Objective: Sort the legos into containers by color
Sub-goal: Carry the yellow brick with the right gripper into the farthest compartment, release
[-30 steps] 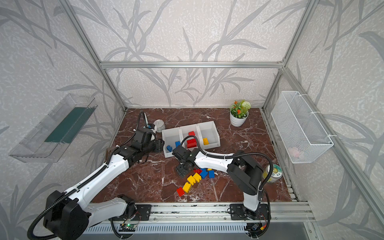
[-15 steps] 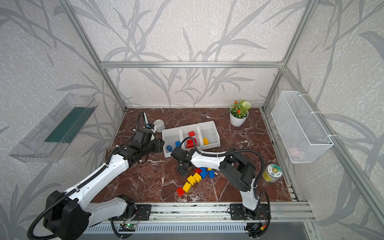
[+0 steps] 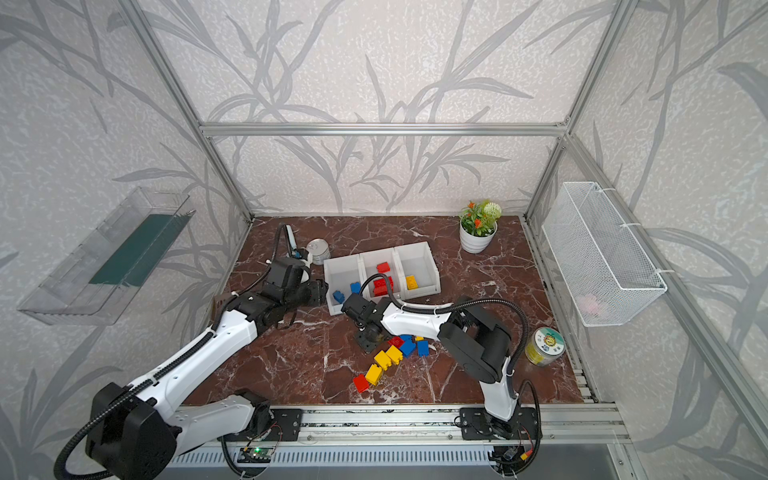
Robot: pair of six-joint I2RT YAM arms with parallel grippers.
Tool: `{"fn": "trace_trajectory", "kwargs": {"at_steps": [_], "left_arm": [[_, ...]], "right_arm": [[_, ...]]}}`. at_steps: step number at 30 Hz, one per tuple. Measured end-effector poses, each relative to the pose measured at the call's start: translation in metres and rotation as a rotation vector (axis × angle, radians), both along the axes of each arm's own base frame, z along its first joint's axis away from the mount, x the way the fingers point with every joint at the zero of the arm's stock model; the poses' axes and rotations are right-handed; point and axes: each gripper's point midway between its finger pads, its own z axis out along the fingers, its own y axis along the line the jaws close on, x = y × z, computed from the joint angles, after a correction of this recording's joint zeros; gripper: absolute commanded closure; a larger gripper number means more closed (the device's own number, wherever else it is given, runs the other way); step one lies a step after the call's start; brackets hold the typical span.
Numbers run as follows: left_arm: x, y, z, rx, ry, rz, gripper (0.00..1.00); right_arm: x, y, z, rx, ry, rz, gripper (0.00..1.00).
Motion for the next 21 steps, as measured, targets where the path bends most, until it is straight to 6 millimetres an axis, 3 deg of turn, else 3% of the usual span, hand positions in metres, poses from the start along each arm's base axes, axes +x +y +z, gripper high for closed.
{"fn": "trace_trajectory", "kwargs": {"at_steps": [3, 6, 11, 15, 21], "left_arm": [[0.0, 0.0, 0.0, 0.0, 0.001, 0.001, 0.4], [0.0, 0.001, 0.0, 0.0, -0.001, 0.002, 0.4], [-0.002, 0.002, 0.002, -0.003, -0.011, 0.005, 0.39], [-0.006, 0.004, 0.001, -0.007, -0.011, 0.01, 0.39], [-0.008, 0.003, -0.002, -0.024, -0.001, 0.01, 0.39]], "right_arm": [[0.003, -0.005, 0.011, -0.002, -0.021, 0.006, 0.63], [0.015, -0.013, 0.036, 0.013, -0.056, 0.006, 0.63], [0.072, -0.038, 0.096, 0.069, -0.173, -0.07, 0.61], [0.131, -0.082, 0.132, 0.08, -0.282, -0.203, 0.61], [0.187, -0.154, 0.129, 0.031, -0.325, -0.397, 0.61]]}}
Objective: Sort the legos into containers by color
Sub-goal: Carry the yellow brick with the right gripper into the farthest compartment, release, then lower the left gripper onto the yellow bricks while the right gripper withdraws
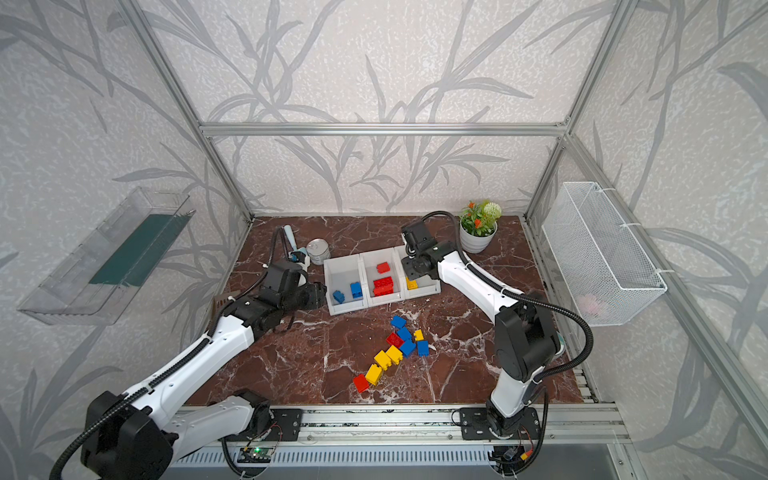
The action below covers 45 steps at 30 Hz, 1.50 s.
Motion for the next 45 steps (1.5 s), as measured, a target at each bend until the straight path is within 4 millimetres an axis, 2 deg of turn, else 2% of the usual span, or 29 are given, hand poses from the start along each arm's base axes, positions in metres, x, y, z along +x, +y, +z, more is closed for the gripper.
{"fn": "trace_trajectory", "kwargs": {"at_steps": [2, 6, 9, 13, 16, 20, 39, 42, 45], "left_arm": [[-0.001, 0.0, -0.001, -0.007, 0.004, 0.001, 0.39], [-0.004, -0.002, -0.001, -0.028, 0.007, 0.0, 0.39], [-0.004, -0.004, 0.0, -0.04, 0.007, -0.001, 0.4], [-0.005, -0.005, 0.002, -0.057, 0.003, 0.0, 0.39], [-0.007, -0.005, 0.004, -0.064, -0.001, -0.001, 0.39], [-0.008, -0.005, 0.005, -0.068, -0.003, -0.004, 0.4], [-0.01, -0.008, 0.002, -0.076, 0.008, -0.02, 0.4], [-0.013, -0.015, 0.002, -0.082, 0.012, -0.073, 0.4], [-0.016, -0.022, 0.002, -0.08, 0.013, -0.13, 0.4]], "right_arm": [[0.013, -0.011, -0.006, -0.005, 0.006, -0.036, 0.61], [0.033, -0.015, -0.024, -0.002, 0.035, -0.068, 0.61], [0.038, -0.013, -0.036, 0.003, 0.059, -0.072, 0.6], [0.04, -0.01, -0.044, 0.016, 0.081, -0.083, 0.51], [0.041, -0.008, -0.044, 0.027, 0.084, -0.089, 0.44], [0.04, -0.008, -0.044, 0.034, 0.088, -0.094, 0.4], [0.036, -0.004, -0.041, 0.07, 0.105, -0.096, 0.39], [0.03, -0.004, -0.036, 0.093, 0.112, -0.107, 0.39], [0.015, -0.006, -0.028, 0.134, 0.115, -0.117, 0.39]]}}
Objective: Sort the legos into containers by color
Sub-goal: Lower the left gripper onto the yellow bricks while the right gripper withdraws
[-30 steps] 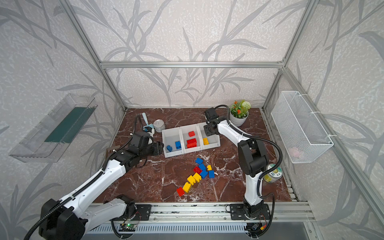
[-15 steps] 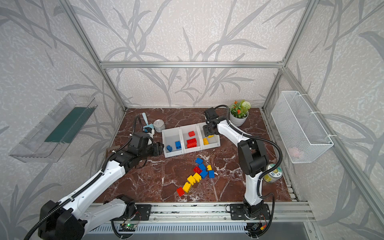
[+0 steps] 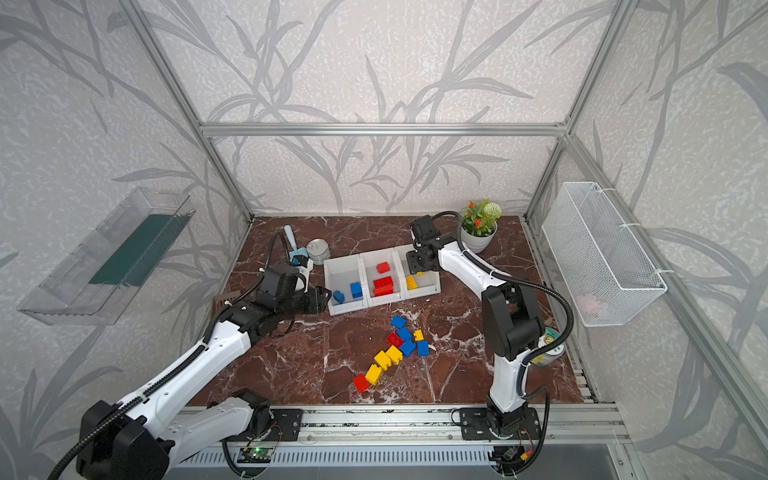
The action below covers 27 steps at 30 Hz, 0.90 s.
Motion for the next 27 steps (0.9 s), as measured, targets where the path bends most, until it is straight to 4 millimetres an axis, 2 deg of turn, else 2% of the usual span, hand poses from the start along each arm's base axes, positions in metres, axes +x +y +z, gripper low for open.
{"fn": "trace_trajectory", "kwargs": {"at_steps": [5, 8, 10, 15, 20, 23, 27], "left_arm": [[-0.01, -0.019, -0.001, 0.025, -0.011, -0.114, 0.4], [-0.025, -0.045, -0.008, 0.057, -0.002, -0.234, 0.4], [-0.039, -0.065, -0.02, 0.089, 0.023, -0.332, 0.4], [-0.078, -0.103, -0.055, 0.164, 0.115, -0.537, 0.4], [-0.108, -0.121, -0.081, 0.25, 0.196, -0.69, 0.4], [-0.113, -0.129, -0.085, 0.275, 0.21, -0.736, 0.39], [-0.113, -0.142, -0.085, 0.289, 0.217, -0.774, 0.39]], "right_arm": [[-0.028, -0.011, 0.029, 0.059, -0.04, -0.034, 0.39], [-0.049, -0.02, 0.048, 0.095, -0.083, -0.056, 0.39], [-0.063, -0.027, 0.055, 0.11, -0.098, -0.072, 0.39], [-0.095, -0.049, 0.048, 0.098, -0.095, -0.118, 0.38], [-0.122, -0.069, 0.037, 0.075, -0.093, -0.165, 0.37], [-0.131, -0.077, 0.037, 0.072, -0.104, -0.191, 0.37], [-0.133, -0.081, 0.038, 0.074, -0.115, -0.21, 0.37]]}}
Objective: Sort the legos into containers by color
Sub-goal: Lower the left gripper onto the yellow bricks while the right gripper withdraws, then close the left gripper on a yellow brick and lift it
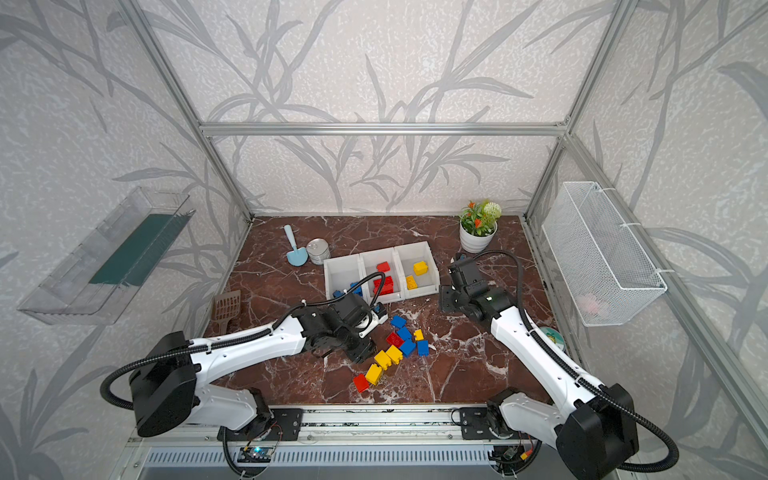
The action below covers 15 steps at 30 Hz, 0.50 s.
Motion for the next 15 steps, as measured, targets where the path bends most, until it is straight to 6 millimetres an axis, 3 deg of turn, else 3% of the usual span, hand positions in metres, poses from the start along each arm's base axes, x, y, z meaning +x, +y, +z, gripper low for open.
{"fn": "trace_trajectory", "kwargs": {"at_steps": [6, 15], "left_arm": [[-0.006, -0.021, -0.007, 0.019, 0.038, -0.049, 0.39], [-0.023, -0.036, -0.036, 0.099, 0.13, -0.071, 0.4]], "right_arm": [[-0.002, -0.001, -0.004, -0.001, 0.01, -0.01, 0.36], [-0.005, -0.003, -0.007, -0.002, 0.012, -0.01, 0.36]]}}
